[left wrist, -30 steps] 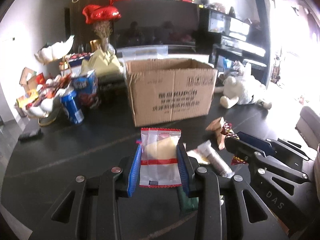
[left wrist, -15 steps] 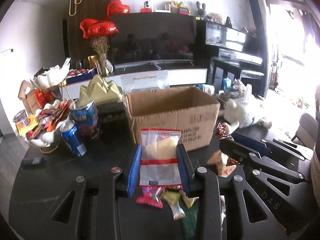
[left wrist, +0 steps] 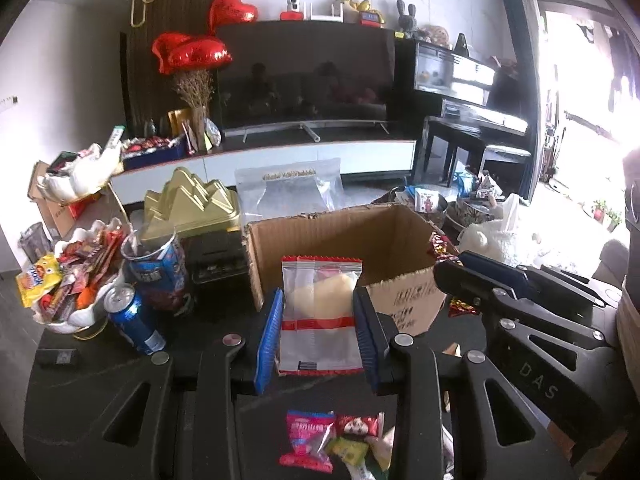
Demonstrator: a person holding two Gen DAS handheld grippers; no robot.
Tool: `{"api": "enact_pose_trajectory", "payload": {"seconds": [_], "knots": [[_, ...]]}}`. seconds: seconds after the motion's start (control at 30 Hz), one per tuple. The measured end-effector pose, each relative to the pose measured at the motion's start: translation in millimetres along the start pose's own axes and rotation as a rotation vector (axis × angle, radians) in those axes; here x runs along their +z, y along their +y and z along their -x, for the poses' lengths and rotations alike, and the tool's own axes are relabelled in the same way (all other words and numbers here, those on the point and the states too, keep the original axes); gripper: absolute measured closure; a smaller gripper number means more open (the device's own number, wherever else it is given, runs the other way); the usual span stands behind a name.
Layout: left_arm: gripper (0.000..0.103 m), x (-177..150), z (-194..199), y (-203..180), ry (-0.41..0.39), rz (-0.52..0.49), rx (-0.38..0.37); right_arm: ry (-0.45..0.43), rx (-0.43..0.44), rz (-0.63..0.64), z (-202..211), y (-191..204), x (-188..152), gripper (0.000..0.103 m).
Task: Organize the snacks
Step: 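Carry the bread packet and candy in both tools over the KUPOH box, then open the right tool dropping the candy while the left tool releases the bread packet into the box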
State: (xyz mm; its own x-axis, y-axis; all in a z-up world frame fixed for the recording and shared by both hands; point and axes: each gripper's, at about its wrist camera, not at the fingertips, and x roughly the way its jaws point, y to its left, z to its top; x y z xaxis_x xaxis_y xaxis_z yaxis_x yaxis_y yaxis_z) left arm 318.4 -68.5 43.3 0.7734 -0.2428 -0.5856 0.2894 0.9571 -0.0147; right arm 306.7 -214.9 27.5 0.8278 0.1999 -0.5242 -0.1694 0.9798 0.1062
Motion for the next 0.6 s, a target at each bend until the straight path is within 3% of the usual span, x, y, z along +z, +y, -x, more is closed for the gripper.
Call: {"api": "enact_pose_trajectory", "payload": {"seconds": [0.27,0.57,0.6], "knots": [[0.068,24.6,-46.2,9.6,0.083,0.031,-0.021,0.067,-0.009,0.003,-40.1,-13.5,27.2,0.084],[0.067,42.6,-92.9,15.0,0.173,0.068,-0.036,0.165,0.027,-0.107,-88.1,-44.0,47.8,0.083],[0.063,43.8,-94.7,15.8,0.176,0.072,-0.031,0.173,0.028,-0.111,-90.4,-44.8,48.1,0.083]]}}
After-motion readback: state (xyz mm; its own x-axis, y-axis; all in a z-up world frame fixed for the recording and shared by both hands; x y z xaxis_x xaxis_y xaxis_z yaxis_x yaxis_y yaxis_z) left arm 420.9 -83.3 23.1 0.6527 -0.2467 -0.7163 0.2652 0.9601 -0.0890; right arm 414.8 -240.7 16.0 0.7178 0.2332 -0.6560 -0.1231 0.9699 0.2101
